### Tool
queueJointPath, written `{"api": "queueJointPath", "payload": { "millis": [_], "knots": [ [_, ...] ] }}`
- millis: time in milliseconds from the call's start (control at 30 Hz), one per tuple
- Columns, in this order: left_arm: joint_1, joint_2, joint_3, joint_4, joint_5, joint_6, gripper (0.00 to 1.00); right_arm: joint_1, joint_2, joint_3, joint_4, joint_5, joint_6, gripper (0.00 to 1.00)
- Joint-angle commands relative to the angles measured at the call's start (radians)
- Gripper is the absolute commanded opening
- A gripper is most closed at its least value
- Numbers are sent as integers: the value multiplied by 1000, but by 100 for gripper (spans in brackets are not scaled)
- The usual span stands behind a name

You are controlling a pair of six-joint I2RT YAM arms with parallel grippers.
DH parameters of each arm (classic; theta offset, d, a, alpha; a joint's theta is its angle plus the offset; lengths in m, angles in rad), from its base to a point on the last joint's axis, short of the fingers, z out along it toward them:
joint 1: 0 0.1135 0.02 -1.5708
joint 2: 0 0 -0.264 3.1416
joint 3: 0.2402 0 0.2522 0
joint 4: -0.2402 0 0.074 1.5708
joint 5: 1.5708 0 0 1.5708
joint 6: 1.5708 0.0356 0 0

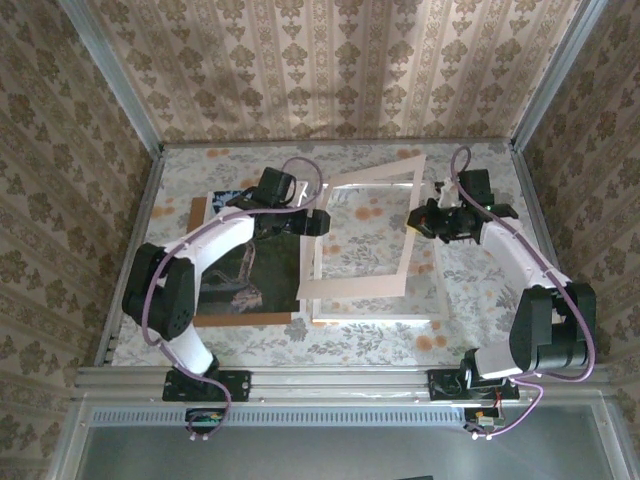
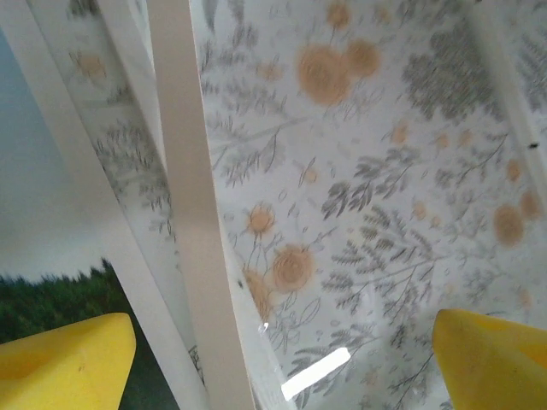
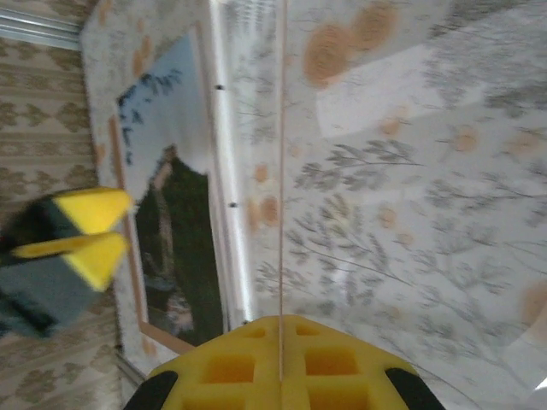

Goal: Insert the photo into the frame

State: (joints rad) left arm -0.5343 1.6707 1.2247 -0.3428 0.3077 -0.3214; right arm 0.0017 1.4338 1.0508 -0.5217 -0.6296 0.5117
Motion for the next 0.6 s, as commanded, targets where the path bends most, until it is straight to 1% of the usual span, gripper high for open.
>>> {"api": "queueJointPath", "payload": {
  "millis": [0, 67, 167, 233, 333, 400, 567],
  "knots": [
    [13, -89, 29, 9, -37, 8, 91, -42, 33, 90, -264, 159, -230, 0],
    [16, -114, 18, 4, -57, 11, 90, -68, 55, 105, -301, 192, -272, 0],
    [19, -127, 10, -11, -81, 16, 90, -81, 121, 138, -310, 198, -309, 0],
    [23, -130, 7, -16, -95, 24, 90, -81, 180, 168, -306, 170, -331, 0],
    [32, -129, 6, -32, -114, 35, 90, -81, 271, 252, -360, 145, -399, 0],
    [36, -130, 3, -33, -114, 35, 90, -91, 301, 294, -390, 157, -430, 0],
    [43, -128, 4, -31, -114, 34, 90, -122, 373, 378, -445, 115, -489, 1]
  ]
}}
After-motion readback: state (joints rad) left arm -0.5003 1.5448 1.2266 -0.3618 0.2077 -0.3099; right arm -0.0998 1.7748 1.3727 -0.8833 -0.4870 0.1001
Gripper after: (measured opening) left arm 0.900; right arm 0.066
